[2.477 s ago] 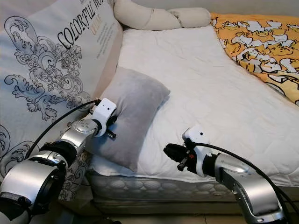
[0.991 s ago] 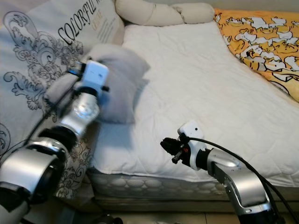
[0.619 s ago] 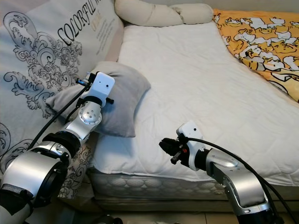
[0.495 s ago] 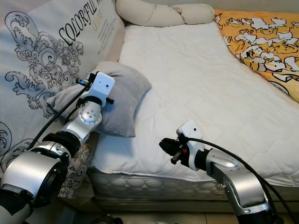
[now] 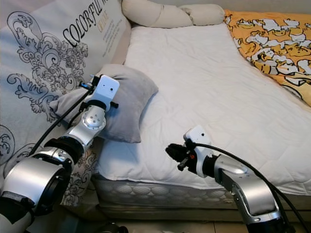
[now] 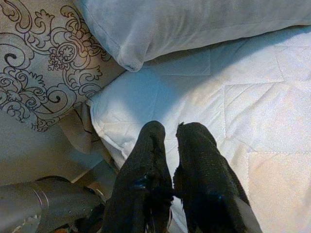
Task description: Clean up the room
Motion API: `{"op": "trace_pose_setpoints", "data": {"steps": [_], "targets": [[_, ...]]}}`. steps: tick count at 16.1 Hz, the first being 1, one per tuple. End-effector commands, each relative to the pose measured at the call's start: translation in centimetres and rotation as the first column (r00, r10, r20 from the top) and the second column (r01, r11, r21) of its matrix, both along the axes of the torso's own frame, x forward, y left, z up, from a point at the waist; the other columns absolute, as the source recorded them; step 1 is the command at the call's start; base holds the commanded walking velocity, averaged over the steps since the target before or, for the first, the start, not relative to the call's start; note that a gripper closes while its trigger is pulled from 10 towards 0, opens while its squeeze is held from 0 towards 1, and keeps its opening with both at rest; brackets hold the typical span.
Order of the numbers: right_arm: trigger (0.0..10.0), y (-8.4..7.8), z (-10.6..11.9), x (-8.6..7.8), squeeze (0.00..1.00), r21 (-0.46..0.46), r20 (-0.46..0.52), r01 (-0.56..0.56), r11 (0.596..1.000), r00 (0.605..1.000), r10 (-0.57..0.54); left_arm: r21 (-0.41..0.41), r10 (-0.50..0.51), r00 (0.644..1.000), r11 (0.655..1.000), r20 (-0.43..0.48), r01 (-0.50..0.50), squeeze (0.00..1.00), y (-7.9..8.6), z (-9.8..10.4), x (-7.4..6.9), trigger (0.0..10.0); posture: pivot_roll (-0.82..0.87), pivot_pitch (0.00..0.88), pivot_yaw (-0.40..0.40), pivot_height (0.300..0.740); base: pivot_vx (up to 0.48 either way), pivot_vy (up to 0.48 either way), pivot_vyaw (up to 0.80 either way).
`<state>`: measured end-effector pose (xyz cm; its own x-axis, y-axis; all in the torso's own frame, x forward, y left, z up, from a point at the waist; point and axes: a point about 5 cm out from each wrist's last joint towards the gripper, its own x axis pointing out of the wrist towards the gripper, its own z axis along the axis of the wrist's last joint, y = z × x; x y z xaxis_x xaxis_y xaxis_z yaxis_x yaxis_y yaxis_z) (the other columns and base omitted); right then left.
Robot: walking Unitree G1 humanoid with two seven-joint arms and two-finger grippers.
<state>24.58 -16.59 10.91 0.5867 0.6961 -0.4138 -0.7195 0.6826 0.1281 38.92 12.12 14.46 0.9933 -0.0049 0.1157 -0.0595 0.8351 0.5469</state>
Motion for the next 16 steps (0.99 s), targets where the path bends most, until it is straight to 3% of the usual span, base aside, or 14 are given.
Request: {"op": "trace_pose_setpoints", "data": {"steps": [1,2,3,4,16], "targets": [[10.0,0.0,0.1,0.1,0.00,-0.002,0.007,-0.004,1.000,1.000,0.004,0.008,-0.011,0.999,1.000,0.044,0.010,0.00,0.0,1.2,0.3,0.0,-0.15,0.000,0.090,0.740,0.000,0.000,0.00],[10.0,0.3,0.4,0.0,0.00,0.024,0.016,-0.036,0.999,0.999,0.036,-0.031,0.024,0.983,0.999,-0.181,-0.030,1.00,0.6,-2.8,-0.7,10.0,-0.15,0.000,0.096,0.740,0.000,0.000,0.00],[10.0,0.5,0.8,-0.1,0.00,0.055,0.030,-0.076,0.996,0.997,0.075,-0.111,0.041,0.913,0.989,-0.406,-0.093,1.00,1.1,-6.7,-2.4,10.0,-0.15,0.000,0.097,0.740,0.000,0.000,0.00],[10.0,0.6,0.8,-0.1,0.00,0.060,0.032,-0.082,0.995,0.996,0.081,-0.128,0.038,0.893,0.986,-0.449,-0.106,1.00,1.1,-7.5,-2.8,10.0,-0.15,0.000,0.097,0.740,0.000,0.000,0.00],[10.0,0.4,0.8,-0.2,0.00,0.057,0.031,-0.082,0.995,0.996,0.081,-0.135,0.031,0.887,0.985,-0.460,-0.105,1.00,1.0,-7.6,-2.8,10.0,-0.15,0.000,0.096,0.740,0.000,0.000,0.00]]}}
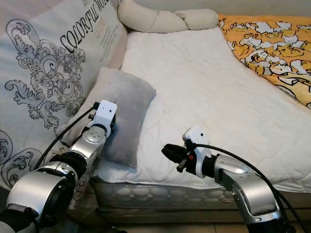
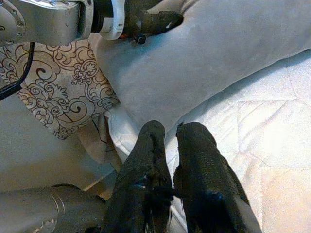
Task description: Clean up the room
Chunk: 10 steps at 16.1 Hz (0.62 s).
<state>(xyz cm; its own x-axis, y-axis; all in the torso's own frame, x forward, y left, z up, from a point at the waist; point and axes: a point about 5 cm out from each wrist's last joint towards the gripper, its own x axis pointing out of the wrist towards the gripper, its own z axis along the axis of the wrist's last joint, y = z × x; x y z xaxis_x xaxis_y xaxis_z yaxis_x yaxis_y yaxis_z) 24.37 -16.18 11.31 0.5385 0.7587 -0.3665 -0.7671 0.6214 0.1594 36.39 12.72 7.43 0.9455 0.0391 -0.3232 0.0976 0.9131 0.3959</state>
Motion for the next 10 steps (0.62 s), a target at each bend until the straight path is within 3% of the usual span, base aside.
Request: {"op": "trace_pose_setpoints", "data": {"steps": [1,8,9,10], "targets": [[10.0,0.0,0.4,0.1,0.00,0.001,0.020,-0.010,1.000,1.000,0.010,0.002,0.006,0.999,1.000,-0.034,-0.006,1.00,0.4,-0.5,-0.3,10.0,-0.15,0.000,0.096,0.740,0.000,0.000,0.00],[10.0,0.0,0.4,0.1,0.00,0.001,0.020,-0.010,1.000,1.000,0.010,0.002,0.006,0.999,1.000,-0.034,-0.006,1.00,0.4,-0.5,-0.3,10.0,-0.15,0.000,0.096,0.740,0.000,0.000,0.00],[10.0,-0.3,0.7,0.1,0.00,0.039,0.033,0.014,0.999,0.999,-0.016,-0.132,-0.096,0.992,0.986,0.083,0.107,0.00,0.0,1.5,0.5,10.0,-0.08,0.000,0.069,0.740,0.000,0.000,0.00],[10.0,-0.7,1.0,0.2,0.00,0.071,0.048,0.045,0.996,0.998,-0.048,-0.210,-0.214,0.949,0.941,0.230,0.263,0.00,-0.1,4.1,0.9,10.0,-0.07,0.000,0.067,0.740,0.000,0.000,0.00]]}}
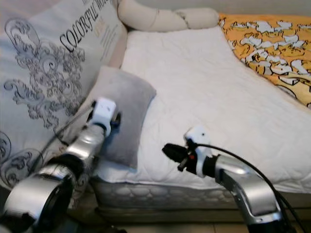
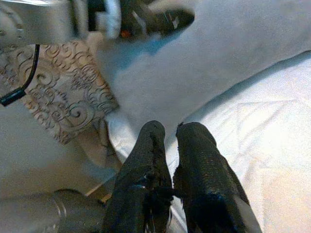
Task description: Clean up the room
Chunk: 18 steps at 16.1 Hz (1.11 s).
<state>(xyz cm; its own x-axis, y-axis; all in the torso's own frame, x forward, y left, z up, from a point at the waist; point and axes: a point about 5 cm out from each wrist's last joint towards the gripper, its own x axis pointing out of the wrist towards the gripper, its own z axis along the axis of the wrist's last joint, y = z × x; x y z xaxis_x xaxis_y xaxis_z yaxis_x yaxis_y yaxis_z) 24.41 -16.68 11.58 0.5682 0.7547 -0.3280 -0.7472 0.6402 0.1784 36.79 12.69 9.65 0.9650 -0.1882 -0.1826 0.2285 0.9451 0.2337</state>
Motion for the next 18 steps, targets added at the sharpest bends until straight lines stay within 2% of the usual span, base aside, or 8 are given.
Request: {"op": "trace_pose_setpoints", "data": {"steps": [1,5,8,9,10,11,12,18], "targets": [[10.0,-0.2,0.7,0.2,0.00,0.033,0.040,0.016,0.999,0.999,-0.017,-0.034,-0.075,0.995,0.996,0.073,0.077,0.00,0.2,1.9,0.5,10.0,-0.07,0.000,0.067,0.740,0.000,0.000,0.00],[10.0,-0.3,0.5,0.2,0.00,0.031,0.033,0.022,0.999,0.999,-0.023,0.001,-0.083,0.996,0.997,-0.024,0.083,0.00,0.8,0.4,0.1,10.0,-0.07,0.000,0.072,0.740,0.000,0.000,0.00],[10.0,-0.5,0.5,0.3,0.00,0.047,0.048,0.065,0.997,0.997,-0.067,-0.148,-0.151,0.988,0.977,0.035,0.155,0.00,0.5,1.5,-0.3,10.0,-0.07,0.000,0.076,0.740,0.000,0.000,0.00],[10.0,-0.6,0.5,0.8,0.18,0.061,0.067,0.144,0.988,0.987,-0.148,-0.235,-0.172,0.982,0.954,0.079,0.186,1.00,0.2,2.0,-0.8,10.0,-0.06,0.000,0.084,0.740,0.000,0.000,0.00],[10.0,-0.7,0.2,1.4,1.00,0.085,0.080,0.248,0.965,0.964,-0.255,-0.338,-0.162,0.980,0.921,0.115,0.192,1.00,0.1,2.4,-1.9,10.0,-0.06,0.000,0.087,0.740,0.000,0.000,0.00],[10.0,-0.6,0.1,1.4,1.00,0.096,0.074,0.260,0.961,0.961,-0.268,-0.341,-0.151,0.982,0.922,0.114,0.181,1.00,0.2,2.3,-2.2,10.0,-0.06,0.000,0.088,0.740,0.000,0.000,0.00],[10.0,-0.6,-0.1,1.6,1.00,0.096,0.084,0.314,0.945,0.943,-0.322,-0.322,-0.142,0.981,0.930,0.130,0.177,0.00,0.4,2.3,-3.1,10.0,-0.05,0.000,0.082,0.740,0.000,0.000,0.00],[10.0,-0.6,-1.0,2.4,1.00,0.134,0.147,0.586,0.799,0.786,-0.600,-0.270,-0.002,0.993,0.962,0.118,0.034,0.00,3.5,2.2,-7.9,10.0,0.01,0.000,0.020,0.740,0.000,-0.320,0.00]]}}
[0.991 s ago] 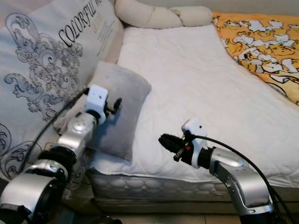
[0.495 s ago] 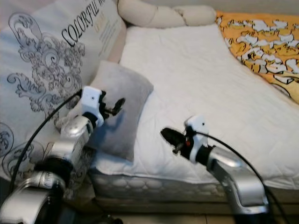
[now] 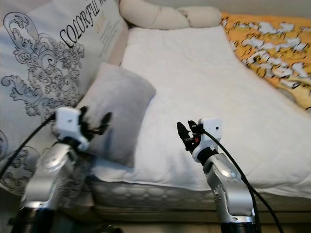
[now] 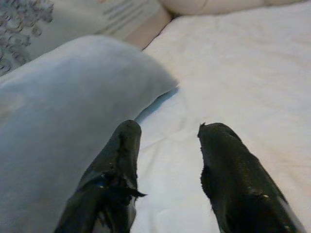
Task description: Clean up the room
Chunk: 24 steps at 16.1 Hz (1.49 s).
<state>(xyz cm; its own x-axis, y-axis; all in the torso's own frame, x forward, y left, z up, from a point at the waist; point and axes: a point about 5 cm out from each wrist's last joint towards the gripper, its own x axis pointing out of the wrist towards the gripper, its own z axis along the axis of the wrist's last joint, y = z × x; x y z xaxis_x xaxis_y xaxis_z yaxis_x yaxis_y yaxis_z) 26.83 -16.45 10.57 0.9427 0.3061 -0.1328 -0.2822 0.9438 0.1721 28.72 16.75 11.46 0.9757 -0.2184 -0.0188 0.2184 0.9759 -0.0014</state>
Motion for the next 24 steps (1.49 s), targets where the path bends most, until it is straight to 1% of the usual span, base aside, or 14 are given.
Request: {"op": "trace_pose_setpoints", "data": {"steps": [1,3,4,5,6,7,8,9,10,11,24], "targets": [[10.0,-0.8,-0.2,-0.1,1.00,-0.003,-0.003,0.037,0.999,0.999,-0.037,0.013,0.028,1.000,1.000,0.002,-0.028,0.00,0.2,0.2,-0.4,10.0,0.03,0.000,0.008,0.740,0.000,-0.480,0.00],[10.0,-0.5,-0.7,-0.1,1.00,-0.006,-0.011,0.039,0.999,0.999,-0.039,0.042,0.062,0.998,0.997,-0.019,-0.061,0.00,0.8,0.2,-0.9,10.0,0.05,0.000,-0.006,0.740,0.000,-0.480,0.00],[10.0,-0.2,-1.1,-0.1,1.00,-0.033,-0.015,0.022,0.999,1.000,-0.023,0.064,0.085,0.996,0.995,-0.040,-0.083,0.00,1.1,-0.1,-1.2,10.0,0.06,0.000,-0.011,0.740,0.000,-0.480,0.00],[10.0,-0.1,-1.2,-0.1,1.00,-0.034,-0.017,0.017,0.999,1.000,-0.017,0.067,0.098,0.994,0.993,-0.053,-0.094,0.00,1.3,-0.2,-1.3,10.0,0.06,0.000,-0.012,0.740,0.000,-0.480,0.00],[10.0,0.1,-1.3,0.0,0.94,-0.031,-0.017,0.016,0.999,1.000,-0.016,0.069,0.115,0.991,0.992,-0.069,-0.110,0.00,1.4,-0.4,-1.5,10.0,0.07,0.000,-0.014,0.740,0.000,-0.480,0.00],[10.0,0.1,-1.4,0.0,0.19,-0.027,-0.021,0.019,0.999,1.000,-0.020,0.077,0.126,0.989,0.990,-0.079,-0.120,0.00,1.5,-0.4,-1.5,10.0,0.07,0.000,-0.013,0.740,0.000,-0.480,0.00],[10.0,0.0,-1.5,0.0,0.00,-0.025,-0.026,0.039,0.999,0.999,-0.039,0.081,0.128,0.988,0.989,-0.082,-0.121,0.00,1.4,-0.4,-1.5,10.0,0.07,0.000,-0.011,0.740,0.000,-0.480,0.00],[10.0,-0.4,-1.7,-0.1,0.00,-0.039,-0.029,0.071,0.997,0.997,-0.072,0.095,0.129,0.988,0.988,-0.090,-0.120,0.00,1.4,-0.6,-1.5,10.0,0.06,0.000,0.000,0.740,0.000,-0.480,0.00],[10.0,-0.5,-1.8,-0.1,0.00,-0.043,-0.029,0.075,0.996,0.997,-0.076,0.098,0.129,0.987,0.988,-0.094,-0.119,0.00,1.4,-0.7,-1.5,10.0,0.06,0.000,0.000,0.740,0.000,-0.480,0.00],[10.0,-0.7,-2.1,-0.3,0.00,-0.055,-0.030,0.084,0.995,0.996,-0.086,0.126,0.133,0.986,0.985,-0.104,-0.119,0.00,1.6,-1.2,-1.6,10.0,0.05,0.000,0.008,0.740,0.000,-0.480,0.00],[10.0,-1.1,-2.5,-0.5,0.00,-0.077,-0.032,0.105,0.991,0.994,-0.108,0.117,0.115,0.987,0.988,-0.110,-0.102,0.00,1.0,-1.3,-1.4,10.0,0.04,0.000,0.015,0.740,0.000,-0.480,0.00]]}}
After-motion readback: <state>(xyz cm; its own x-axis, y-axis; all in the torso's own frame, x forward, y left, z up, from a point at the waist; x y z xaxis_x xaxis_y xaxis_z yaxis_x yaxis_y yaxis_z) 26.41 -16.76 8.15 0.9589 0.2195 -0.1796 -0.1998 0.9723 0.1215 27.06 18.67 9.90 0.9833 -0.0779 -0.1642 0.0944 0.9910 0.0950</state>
